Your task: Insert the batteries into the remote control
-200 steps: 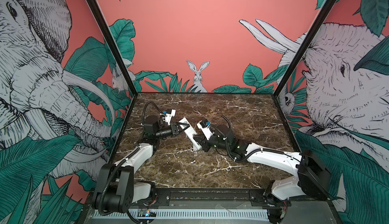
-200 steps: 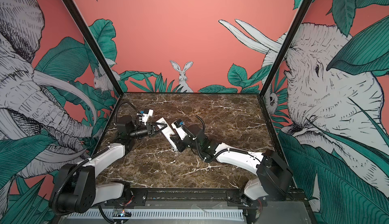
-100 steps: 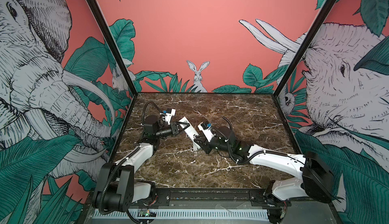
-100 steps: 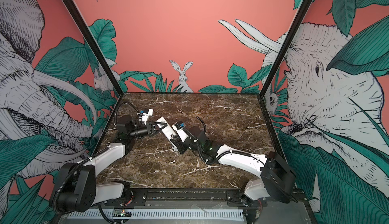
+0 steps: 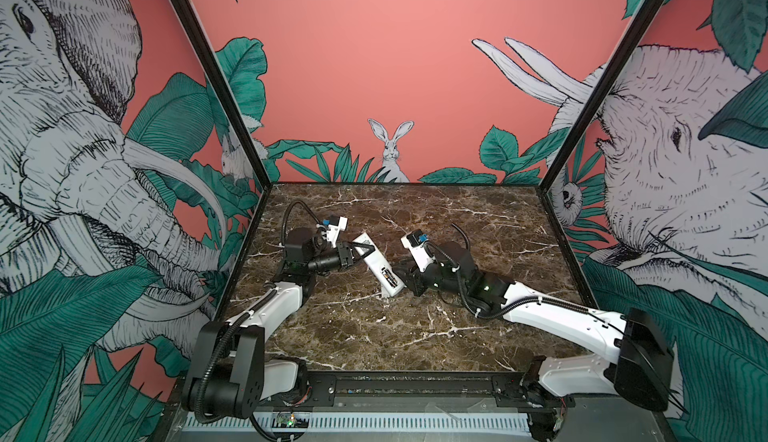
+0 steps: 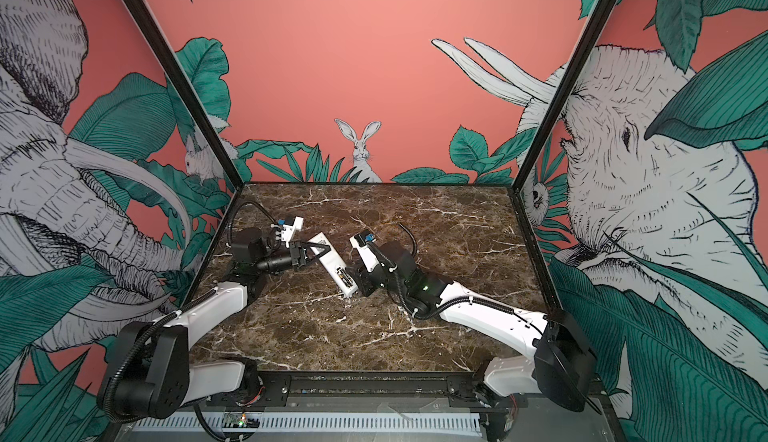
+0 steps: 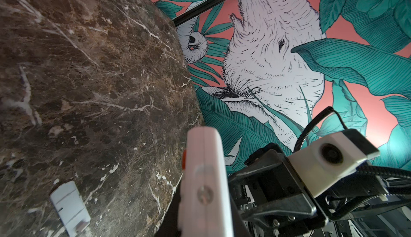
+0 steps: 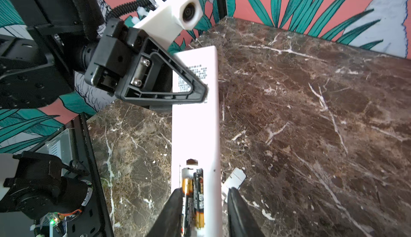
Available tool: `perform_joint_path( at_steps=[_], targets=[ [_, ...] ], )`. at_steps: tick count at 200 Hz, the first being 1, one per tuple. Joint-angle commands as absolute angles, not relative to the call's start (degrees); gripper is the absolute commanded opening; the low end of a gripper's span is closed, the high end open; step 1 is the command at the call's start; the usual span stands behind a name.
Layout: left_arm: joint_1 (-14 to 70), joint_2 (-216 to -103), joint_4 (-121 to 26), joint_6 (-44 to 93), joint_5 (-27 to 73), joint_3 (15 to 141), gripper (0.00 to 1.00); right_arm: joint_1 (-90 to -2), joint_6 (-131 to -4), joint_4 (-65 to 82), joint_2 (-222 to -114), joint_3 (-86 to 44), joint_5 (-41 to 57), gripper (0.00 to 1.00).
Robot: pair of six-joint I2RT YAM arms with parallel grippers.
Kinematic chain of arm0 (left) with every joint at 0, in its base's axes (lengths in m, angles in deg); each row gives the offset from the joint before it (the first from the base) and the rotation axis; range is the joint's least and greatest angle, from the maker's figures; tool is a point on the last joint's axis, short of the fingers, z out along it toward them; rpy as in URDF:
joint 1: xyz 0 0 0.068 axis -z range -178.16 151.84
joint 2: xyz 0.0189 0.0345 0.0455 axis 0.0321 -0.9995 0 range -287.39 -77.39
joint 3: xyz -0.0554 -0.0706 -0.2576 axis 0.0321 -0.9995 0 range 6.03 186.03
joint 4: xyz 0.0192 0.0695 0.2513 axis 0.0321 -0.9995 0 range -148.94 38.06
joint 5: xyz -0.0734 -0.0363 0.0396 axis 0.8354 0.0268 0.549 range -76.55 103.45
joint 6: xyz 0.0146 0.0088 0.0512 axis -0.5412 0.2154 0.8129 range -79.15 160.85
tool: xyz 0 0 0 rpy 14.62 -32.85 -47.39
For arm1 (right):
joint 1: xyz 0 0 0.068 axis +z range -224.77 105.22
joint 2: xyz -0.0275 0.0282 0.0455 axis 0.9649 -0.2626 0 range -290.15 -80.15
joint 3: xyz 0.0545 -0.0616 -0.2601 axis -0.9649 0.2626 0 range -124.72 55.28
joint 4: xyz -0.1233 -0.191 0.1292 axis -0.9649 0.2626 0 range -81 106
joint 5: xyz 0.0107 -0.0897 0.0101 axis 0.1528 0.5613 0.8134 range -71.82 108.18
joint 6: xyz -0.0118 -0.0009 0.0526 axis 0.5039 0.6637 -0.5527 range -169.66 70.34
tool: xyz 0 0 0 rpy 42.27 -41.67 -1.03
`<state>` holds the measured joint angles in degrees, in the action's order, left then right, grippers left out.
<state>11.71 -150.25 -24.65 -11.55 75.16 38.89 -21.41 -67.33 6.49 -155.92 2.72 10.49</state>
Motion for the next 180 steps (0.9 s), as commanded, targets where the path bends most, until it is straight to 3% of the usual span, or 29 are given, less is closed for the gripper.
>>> perform_joint_path(
  at_steps=[1,33,84,133,180],
  targets=[
    [12.0,-147.5,-31.4,-6.0,74.6,41.1,0.00,-22.4,-67.1,11.9,-155.6,1.1,8.1,0.37],
    [14.4,-147.1,-50.8,6.6,68.8,45.6,0.00,-24.1,-69.7,14.8,-154.7,3.1,10.8,0.46],
    [27.8,-157.7,-79.9,18.9,48.6,59.0,0.00,-25.5,-72.3,18.9,-157.2,7.4,15.3,0.49],
    [36.1,-169.1,-92.9,16.7,33.5,72.3,0.00,-25.5,-75.7,13.5,-161.1,15.1,13.2,0.50],
    [38.5,-181.2,-108.5,14.3,27.4,88.0,0.00,-25.4,-78.8,4.4,-165.5,20.8,10.5,0.50]
  ],
)
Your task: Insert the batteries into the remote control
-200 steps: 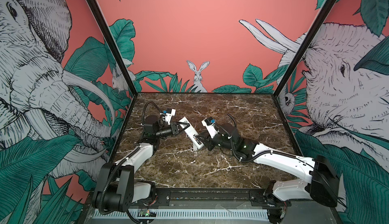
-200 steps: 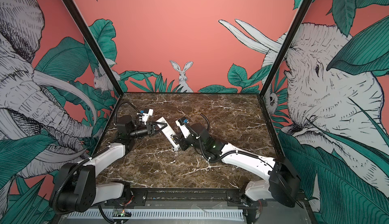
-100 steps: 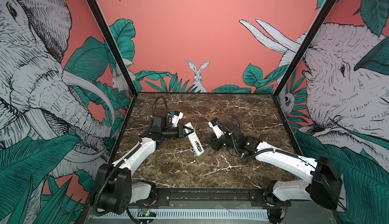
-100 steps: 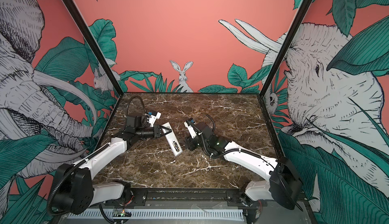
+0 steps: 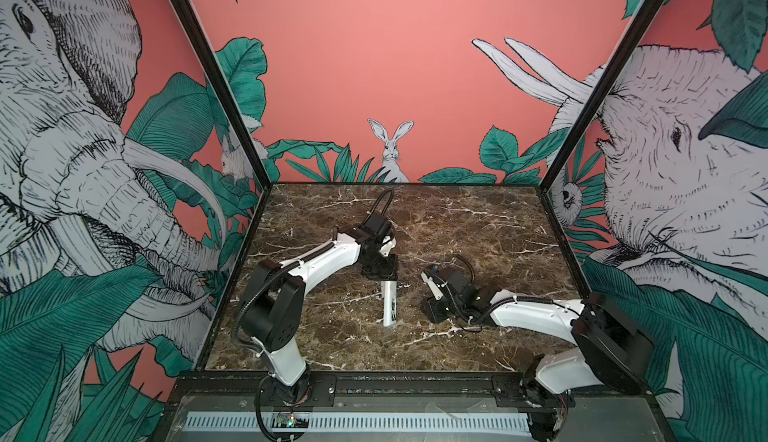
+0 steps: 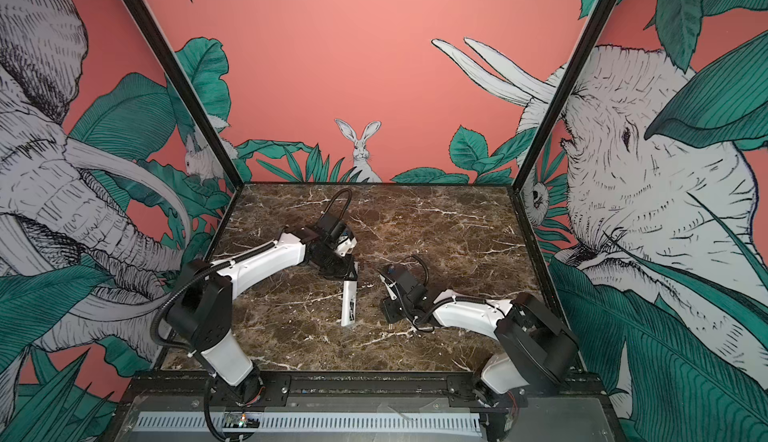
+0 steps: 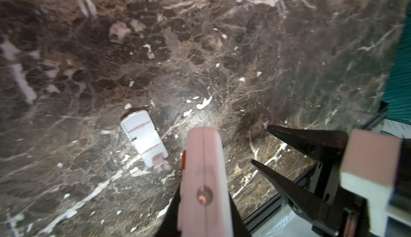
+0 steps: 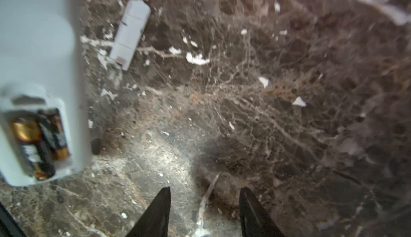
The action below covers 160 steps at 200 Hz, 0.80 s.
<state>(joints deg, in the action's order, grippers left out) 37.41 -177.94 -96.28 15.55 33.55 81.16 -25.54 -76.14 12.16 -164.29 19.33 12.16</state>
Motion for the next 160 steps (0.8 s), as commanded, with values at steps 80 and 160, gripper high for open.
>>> perform_joint_path(
  at_steps=[80,160],
  targets=[
    [38.8,-186.7,-113.4,10.6,26.6,95.3,0.00,-23.9,-78.7,1.9,-166.5,19.7,8.3,0.51],
    [36.1,-174.5,-102.9,12.9,29.4,85.3,0.00,-18.5,-85.3,14.2,-168.3,13.0,15.7,0.50]
  ],
)
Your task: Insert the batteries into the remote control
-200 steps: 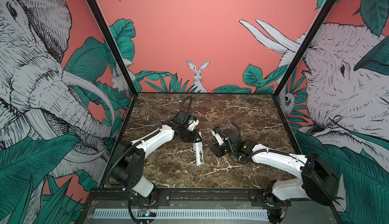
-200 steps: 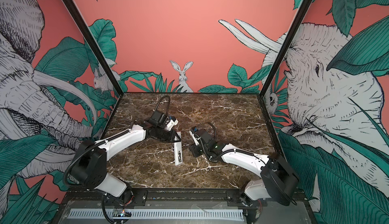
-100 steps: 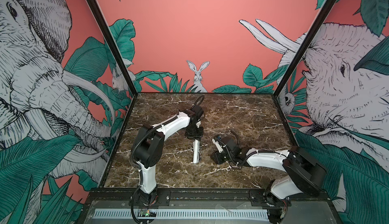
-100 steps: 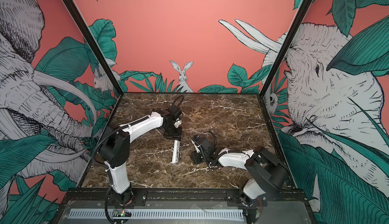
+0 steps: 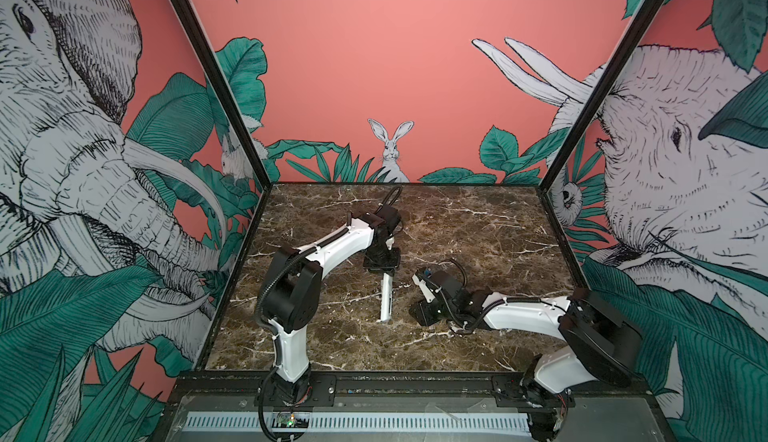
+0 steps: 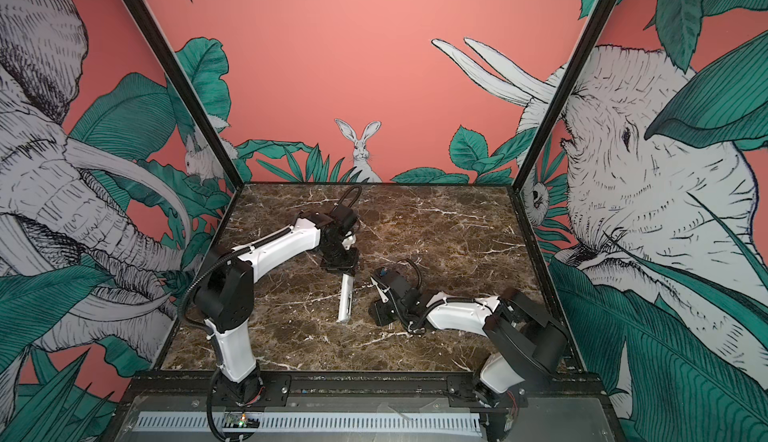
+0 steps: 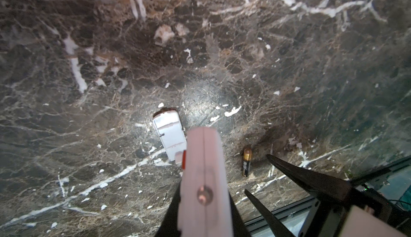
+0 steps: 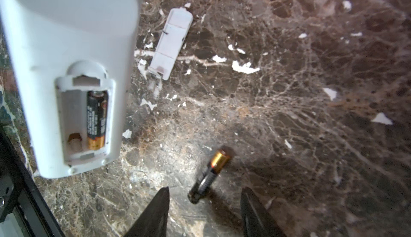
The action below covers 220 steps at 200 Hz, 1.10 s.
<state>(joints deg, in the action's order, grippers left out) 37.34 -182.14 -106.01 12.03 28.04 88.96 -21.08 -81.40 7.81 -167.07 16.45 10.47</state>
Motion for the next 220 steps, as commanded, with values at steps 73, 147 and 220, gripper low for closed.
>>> perform_joint_path(
  at_steps=[73,147,220],
  targets=[
    [29.7,-162.6,-97.6,16.0,33.0,72.8,0.00,-10.8,-93.3,37.4,-177.6,-0.4,36.8,0.36],
    [28.5,-160.8,-93.4,16.1,36.0,68.4,0.00,-10.6,-95.1,37.2,-169.4,3.4,41.7,0.39],
    [28.4,-162.5,-92.2,16.0,39.1,69.9,0.00,-13.9,-99.0,39.7,-169.2,7.8,42.5,0.38]
  ],
)
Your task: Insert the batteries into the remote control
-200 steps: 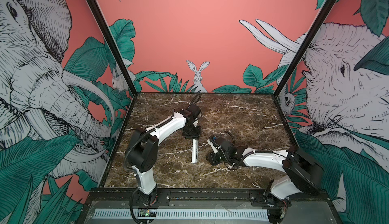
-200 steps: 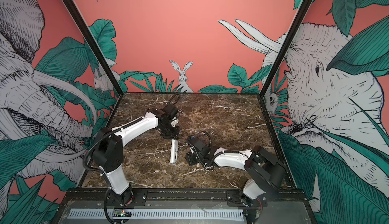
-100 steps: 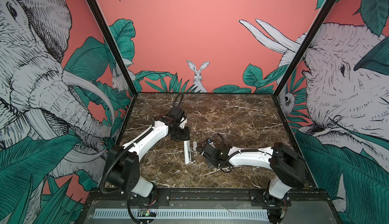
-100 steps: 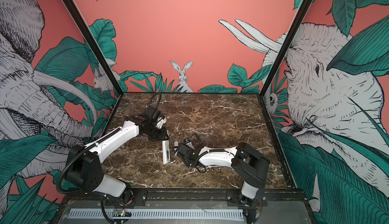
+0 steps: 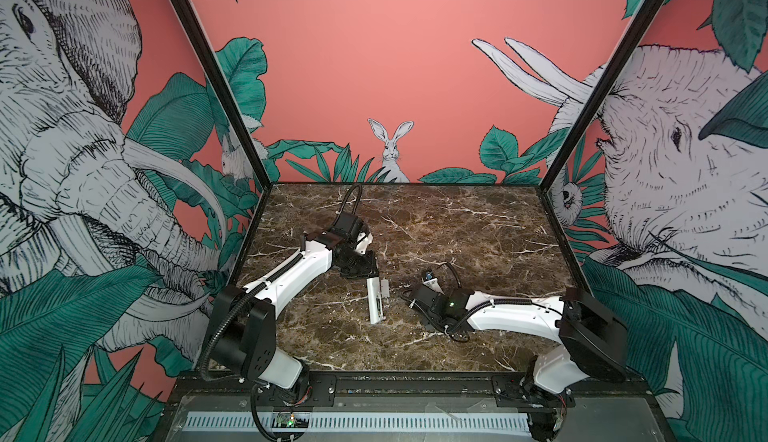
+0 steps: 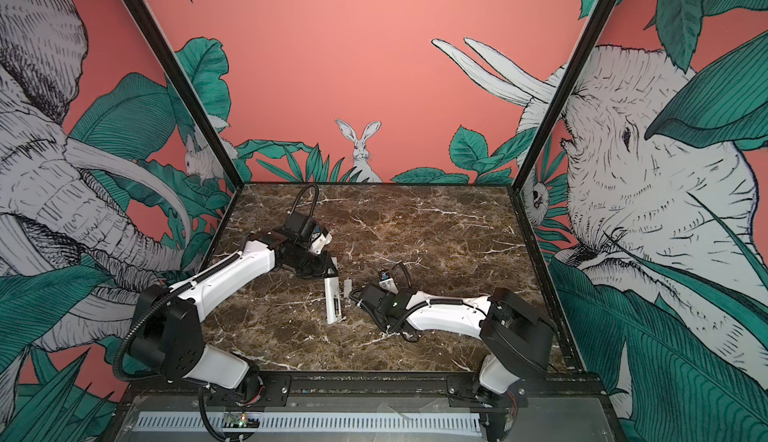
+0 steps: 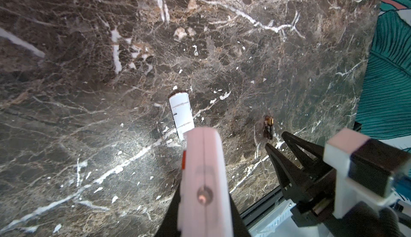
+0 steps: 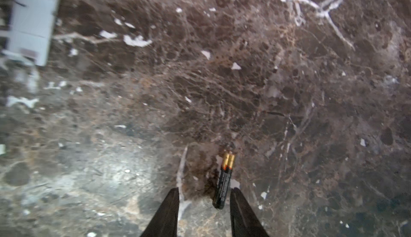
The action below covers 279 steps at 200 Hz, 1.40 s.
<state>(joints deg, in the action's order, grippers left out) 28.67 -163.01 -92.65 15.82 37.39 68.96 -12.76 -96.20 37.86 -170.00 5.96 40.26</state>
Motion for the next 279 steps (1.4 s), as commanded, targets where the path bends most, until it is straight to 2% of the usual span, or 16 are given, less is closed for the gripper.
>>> perform_joint_path(
  at_steps=[1,46,148,186,224,279],
  targets=[
    [28.4,-162.5,-92.1,16.0,39.2,69.9,0.00,-13.9,-99.0,39.6,-169.1,7.9,42.4,0.38],
    [28.3,-162.5,-92.0,15.9,39.7,70.0,0.00,-16.8,-98.0,33.7,-169.1,12.3,37.5,0.36],
    [28.5,-161.3,-82.0,15.8,47.4,65.7,0.00,-18.5,-93.5,31.0,-173.6,11.2,33.8,0.09],
    [28.5,-159.9,-72.1,15.0,52.9,59.7,0.00,-18.5,-83.9,24.4,-172.3,11.6,29.1,0.06],
    [28.4,-157.2,-65.0,15.8,57.0,55.5,0.00,-17.1,-74.3,13.2,-162.1,14.6,21.6,0.06],
    [27.7,-153.9,-55.9,12.0,62.3,52.0,0.00,-15.5,-73.6,-0.1,-155.9,16.0,16.0,0.06]
  ],
)
